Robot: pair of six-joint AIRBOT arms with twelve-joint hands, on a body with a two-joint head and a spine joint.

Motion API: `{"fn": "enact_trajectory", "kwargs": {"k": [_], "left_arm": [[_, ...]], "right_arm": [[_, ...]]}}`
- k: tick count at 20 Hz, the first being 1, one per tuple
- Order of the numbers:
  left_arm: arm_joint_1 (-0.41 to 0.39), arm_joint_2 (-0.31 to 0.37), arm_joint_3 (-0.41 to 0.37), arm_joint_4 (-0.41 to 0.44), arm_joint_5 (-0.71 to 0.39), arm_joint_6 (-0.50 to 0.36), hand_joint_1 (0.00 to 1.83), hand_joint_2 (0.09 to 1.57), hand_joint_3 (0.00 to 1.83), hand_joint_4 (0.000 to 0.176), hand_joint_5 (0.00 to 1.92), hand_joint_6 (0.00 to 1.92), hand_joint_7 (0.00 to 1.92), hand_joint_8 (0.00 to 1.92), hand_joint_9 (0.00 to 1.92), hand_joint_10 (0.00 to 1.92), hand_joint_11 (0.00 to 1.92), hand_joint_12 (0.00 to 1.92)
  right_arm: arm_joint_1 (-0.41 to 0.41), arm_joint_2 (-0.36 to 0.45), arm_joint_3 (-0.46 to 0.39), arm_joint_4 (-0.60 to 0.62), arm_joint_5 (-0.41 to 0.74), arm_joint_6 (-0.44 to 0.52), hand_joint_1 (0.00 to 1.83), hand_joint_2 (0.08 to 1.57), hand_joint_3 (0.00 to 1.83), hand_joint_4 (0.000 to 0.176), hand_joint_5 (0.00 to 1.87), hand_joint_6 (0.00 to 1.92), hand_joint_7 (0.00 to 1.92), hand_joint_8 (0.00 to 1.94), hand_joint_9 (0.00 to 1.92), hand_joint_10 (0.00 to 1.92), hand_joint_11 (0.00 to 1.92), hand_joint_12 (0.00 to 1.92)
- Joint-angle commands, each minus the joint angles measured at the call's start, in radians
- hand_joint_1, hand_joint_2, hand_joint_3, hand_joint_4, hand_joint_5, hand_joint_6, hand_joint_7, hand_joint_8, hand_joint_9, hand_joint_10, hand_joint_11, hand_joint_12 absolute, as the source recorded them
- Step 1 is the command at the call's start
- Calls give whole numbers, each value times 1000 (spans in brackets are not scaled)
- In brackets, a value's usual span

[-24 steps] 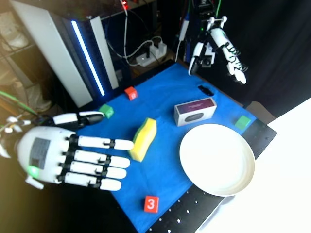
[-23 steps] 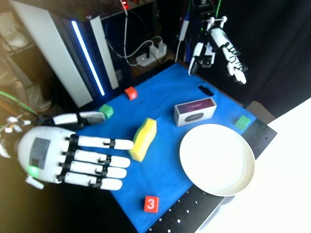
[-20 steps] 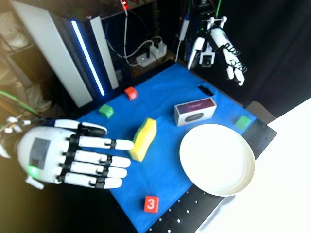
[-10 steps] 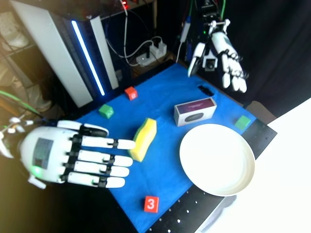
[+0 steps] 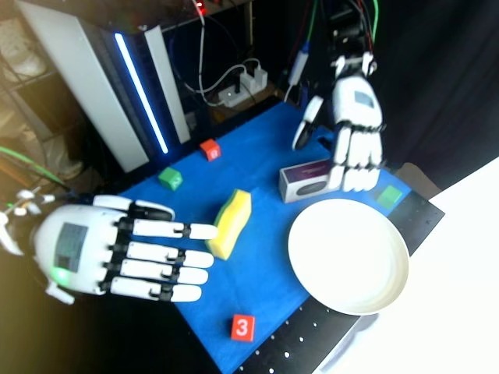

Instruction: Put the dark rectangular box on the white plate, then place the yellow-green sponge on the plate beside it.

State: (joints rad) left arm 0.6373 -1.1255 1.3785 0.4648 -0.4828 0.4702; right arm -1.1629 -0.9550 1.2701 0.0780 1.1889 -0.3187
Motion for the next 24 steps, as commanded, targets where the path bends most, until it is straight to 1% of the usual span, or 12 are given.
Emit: {"fn": "enact_trajectory", "kwargs": {"k": [1, 3, 4, 5, 6, 7, 8, 10, 15, 18, 22, 24], "left_arm": [[-18, 0, 9, -21, -67, -7, 936, 1007, 0, 58, 493, 1, 506, 1, 491, 4, 196, 796], [-23, -6, 16, -15, -53, -6, 1011, 1035, 0, 5, 605, 6, 642, 8, 631, 25, 237, 1046], [-24, -10, 21, -15, -51, -7, 1042, 1067, 0, 4, 690, 17, 732, 17, 701, 36, 271, 1094], [-24, -12, 23, -16, -51, -7, 1166, 1139, 3, 0, 792, 932, 916, 862, 864, 87, 403, 1100], [-28, -13, 25, -16, -50, -7, 1186, 1175, 4, 0, 762, 1180, 918, 1109, 959, 123, 496, 1119], [-30, -13, 26, -16, -51, -7, 1314, 1176, 0, 0, 731, 1218, 887, 1170, 872, 1061, 531, 1247], [-34, -13, 27, -18, -51, -7, 1335, 1186, 2, 0, 707, 1266, 861, 1207, 833, 1287, 533, 1316], [-35, -14, 29, -26, -58, -7, 1342, 1178, 0, 0, 740, 1273, 875, 1184, 839, 1296, 595, 1351], [-41, 17, 11, -91, -170, -7, 1381, 1100, 0, 0, 900, 1049, 1057, 871, 936, 1163, 687, 1325], [-103, 28, 13, -130, -224, 20, 1370, 1134, 0, 0, 858, 1166, 985, 970, 848, 1239, 628, 1325], [-179, -33, 82, -260, -171, 174, 1379, 1093, 0, 0, 976, 987, 1018, 874, 944, 1129, 778, 1295], [-206, -91, 153, -297, -132, 187, 1369, 1086, 0, 0, 993, 992, 1065, 800, 941, 1099, 658, 1246]], "right_arm": [[13, -3, 6, 29, 121, 5, 934, 1202, 5, 90, 291, 0, 189, 0, 144, 0, 0, 310], [13, -5, 6, 29, 121, 5, 931, 1207, 4, 80, 279, 0, 184, 0, 132, 0, 0, 304], [13, -6, 6, 29, 121, 5, 921, 1208, 3, 68, 271, 0, 176, 0, 124, 0, 0, 287], [13, -6, 6, 29, 121, 6, 913, 1213, 4, 67, 274, 2, 181, 2, 127, 2, 1, 287], [13, -6, 6, 29, 121, 7, 901, 1218, 5, 74, 271, 0, 167, 0, 116, 0, 0, 284], [13, -6, 6, 29, 121, 8, 906, 1226, 7, 78, 276, 2, 180, 6, 128, 5, 22, 293], [13, -7, 6, 29, 121, 9, 906, 1227, 6, 79, 274, 1, 184, 7, 131, 6, 29, 296], [13, -7, 6, 29, 121, 12, 873, 1231, 6, 67, 263, 0, 195, 7, 148, 10, 53, 303], [13, -9, 6, 29, 121, 15, 821, 1269, 8, 79, 249, 1, 230, 9, 173, 9, 52, 292], [13, -9, 6, 29, 121, 15, 811, 1273, 6, 76, 246, 0, 240, 9, 182, 10, 62, 299], [13, -17, 14, 29, 121, 18, 811, 1279, 4, 81, 255, 5, 220, 0, 192, 5, 68, 307], [13, -21, 18, 29, 121, 19, 877, 1281, 2, 69, 255, 3, 212, 0, 194, 3, 65, 315]]}}
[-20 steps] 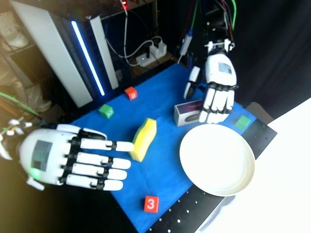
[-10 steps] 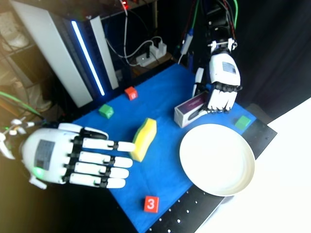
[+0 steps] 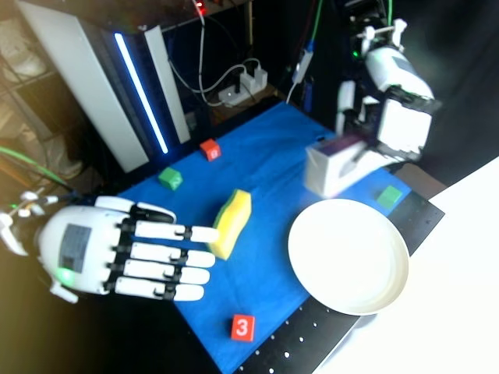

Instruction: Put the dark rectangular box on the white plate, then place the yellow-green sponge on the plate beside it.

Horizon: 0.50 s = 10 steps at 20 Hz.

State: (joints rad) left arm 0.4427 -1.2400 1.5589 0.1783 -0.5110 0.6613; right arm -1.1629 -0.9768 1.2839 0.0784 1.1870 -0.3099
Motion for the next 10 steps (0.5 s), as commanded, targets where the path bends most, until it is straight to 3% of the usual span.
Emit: {"fn": "enact_trajectory", "kwargs": {"k": [1, 3, 5, 8, 9, 10], "left_arm": [[-20, -17, 18, -36, -79, 3, 1376, 1075, 0, 0, 955, 1012, 1092, 737, 1034, 1022, 765, 1178], [-31, -76, 84, -62, -37, 14, 1374, 1080, 2, 0, 918, 1067, 1056, 777, 1065, 1000, 815, 1148], [-46, -152, 173, -87, 9, 22, 1383, 1085, 1, 0, 883, 1095, 1064, 771, 1049, 1008, 707, 1072], [-69, -230, 267, -96, 62, 22, 1370, 1102, 1, 0, 888, 1119, 1087, 830, 916, 1093, 468, 1108], [-74, -245, 290, -91, 83, 22, 1371, 1101, 0, 0, 885, 1120, 1110, 801, 915, 1090, 479, 1161], [-76, -254, 303, -86, 94, 22, 1252, 1134, 3, 0, 813, 1183, 1060, 914, 858, 779, 166, 1422]], "right_arm": [[13, -3, 8, 29, 123, 12, 877, 1287, 4, 71, 252, 2, 206, 0, 184, 0, 55, 315], [13, -10, 16, 29, 123, 15, 846, 1278, 0, 68, 262, 4, 231, 9, 212, 9, 83, 332], [13, -23, 30, 29, 123, 28, 838, 1284, 1, 76, 255, 0, 238, 4, 207, 3, 56, 338], [25, -46, 55, 19, 123, 57, 798, 1299, 0, 55, 244, 0, 236, 1, 204, 4, 19, 440], [33, -51, 59, 14, 123, 59, 764, 1296, 0, 56, 247, 1, 243, 3, 213, 6, 33, 457], [36, -53, 60, 13, 123, 59, 743, 1293, 0, 61, 253, 2, 234, 1, 214, 5, 39, 461]]}}
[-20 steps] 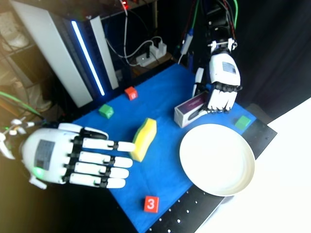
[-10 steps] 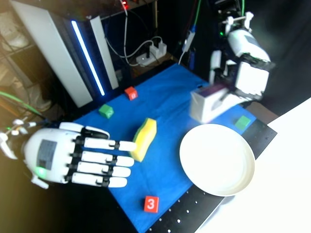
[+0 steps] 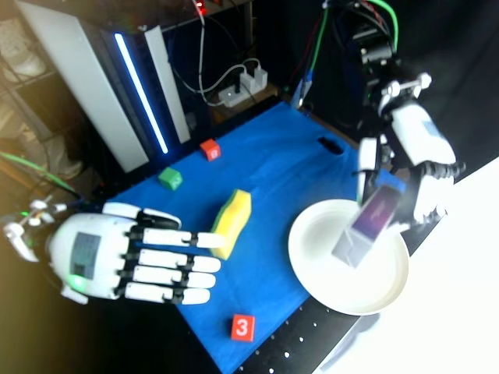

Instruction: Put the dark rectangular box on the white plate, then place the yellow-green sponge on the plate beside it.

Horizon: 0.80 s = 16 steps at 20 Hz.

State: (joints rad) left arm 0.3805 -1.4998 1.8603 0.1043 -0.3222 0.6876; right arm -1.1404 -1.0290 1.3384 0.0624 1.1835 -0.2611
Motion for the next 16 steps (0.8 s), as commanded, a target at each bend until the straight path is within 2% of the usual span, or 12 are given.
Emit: {"fn": "enact_trajectory", "kwargs": {"k": [1, 2, 3, 4, 5, 6, 8, 10, 13, 14, 15, 16], "left_arm": [[-14, -4, 14, -9, -86, -4, 1191, 1177, 0, 0, 772, 1253, 938, 1101, 761, 636, 32, 1534], [-15, -18, 33, -3, -75, -4, 1033, 1071, 0, 24, 573, 579, 651, 558, 589, 461, 6, 1410], [-15, -25, 43, 2, -66, -4, 967, 1029, 0, 46, 497, 212, 550, 205, 481, 226, 0, 1140], [-15, -29, 48, 5, -62, -4, 954, 1006, 0, 56, 486, 70, 521, 63, 460, 99, 0, 1048], [-15, -34, 54, 5, -55, -4, 972, 993, 0, 83, 473, 28, 510, 25, 444, 57, 0, 973], [-14, -35, 55, 6, -53, -4, 956, 999, 0, 113, 472, 14, 497, 10, 425, 37, 0, 923], [-8, -38, 55, 5, -53, -4, 965, 1012, 2, 111, 487, 7, 490, 2, 433, 26, 0, 974], [-5, -33, 48, 5, -61, -4, 959, 1021, 3, 128, 477, 1, 487, 3, 447, 27, 0, 1014], [8, 17, -20, 5, -117, -4, 977, 1003, 0, 99, 439, 5, 466, 3, 381, 10, 0, 601], [16, 43, -53, 5, -141, 1, 946, 1007, 0, 111, 424, 1, 466, 3, 378, 10, 0, 605], [25, 73, -92, 3, -162, 22, 876, 995, 0, 139, 397, 0, 464, 2, 382, 11, 0, 601], [36, 114, -149, -18, -184, 68, 812, 988, 0, 154, 316, 3, 399, 3, 346, 4, 0, 770]], "right_arm": [[15, -1, 6, 28, 126, 10, 759, 1293, 0, 61, 260, 4, 234, 1, 231, 9, 54, 463], [15, -1, 7, 28, 126, 13, 747, 1308, 4, 44, 257, 2, 216, 0, 242, 9, 80, 477], [15, -1, 8, 28, 126, 14, 749, 1316, 7, 38, 249, 0, 208, 0, 251, 12, 88, 480], [16, -1, 8, 27, 126, 14, 734, 1315, 5, 44, 243, 0, 209, 0, 253, 10, 90, 479], [17, -1, 8, 27, 126, 14, 704, 1312, 3, 51, 236, 0, 229, 6, 257, 8, 95, 477], [18, -1, 8, 26, 126, 15, 706, 1313, 2, 36, 234, 0, 227, 4, 269, 11, 105, 480], [19, -1, 8, 25, 126, 16, 738, 1318, 0, 41, 241, 0, 247, 0, 310, 0, 136, 383], [19, -2, 8, 24, 126, 16, 722, 1316, 0, 55, 245, 1, 255, 4, 317, 1, 149, 358], [28, -2, 8, 9, 126, 21, 764, 1271, 0, 75, 249, 0, 230, 0, 241, 1, 118, 279], [36, -2, 8, -2, 126, 25, 781, 1257, 0, 91, 253, 2, 235, 2, 233, 0, 116, 274], [44, -2, 9, -14, 126, 28, 849, 1235, 0, 92, 268, 6, 210, 3, 207, 2, 110, 270], [53, -1, 11, -26, 126, 31, 906, 1178, 0, 83, 268, 0, 157, 0, 117, 0, 40, 242]]}}
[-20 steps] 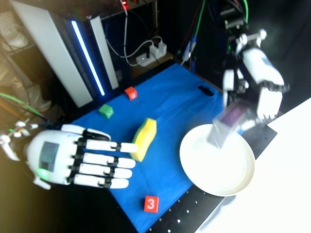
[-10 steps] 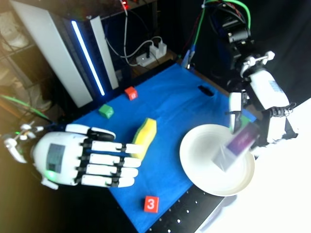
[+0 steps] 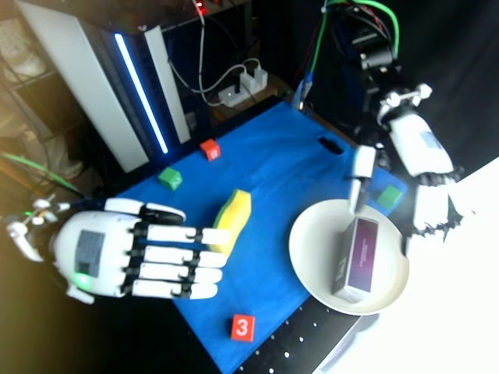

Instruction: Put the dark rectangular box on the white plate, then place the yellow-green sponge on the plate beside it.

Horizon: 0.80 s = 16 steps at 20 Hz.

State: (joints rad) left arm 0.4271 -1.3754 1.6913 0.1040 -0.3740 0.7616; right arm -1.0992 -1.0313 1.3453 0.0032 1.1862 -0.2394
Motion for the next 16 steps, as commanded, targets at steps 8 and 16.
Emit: {"fn": "enact_trajectory", "kwargs": {"k": [8, 16], "left_arm": [[165, 263, -313, -77, -426, 40, 823, 922, 0, 175, 153, 3, 59, 11, 13, 0, 0, 46], [455, 444, -566, -230, -774, 44, 688, 873, 0, 159, 2, 0, 0, 0, 0, 0, 0, 0]], "right_arm": [[62, 4, 19, -14, 88, 14, 677, 1047, 0, 96, 222, 0, 249, 5, 199, 0, 11, 499], [135, 0, 40, -103, -13, 18, 757, 999, 2, 63, 265, 0, 259, 0, 263, 0, 95, 502]]}}
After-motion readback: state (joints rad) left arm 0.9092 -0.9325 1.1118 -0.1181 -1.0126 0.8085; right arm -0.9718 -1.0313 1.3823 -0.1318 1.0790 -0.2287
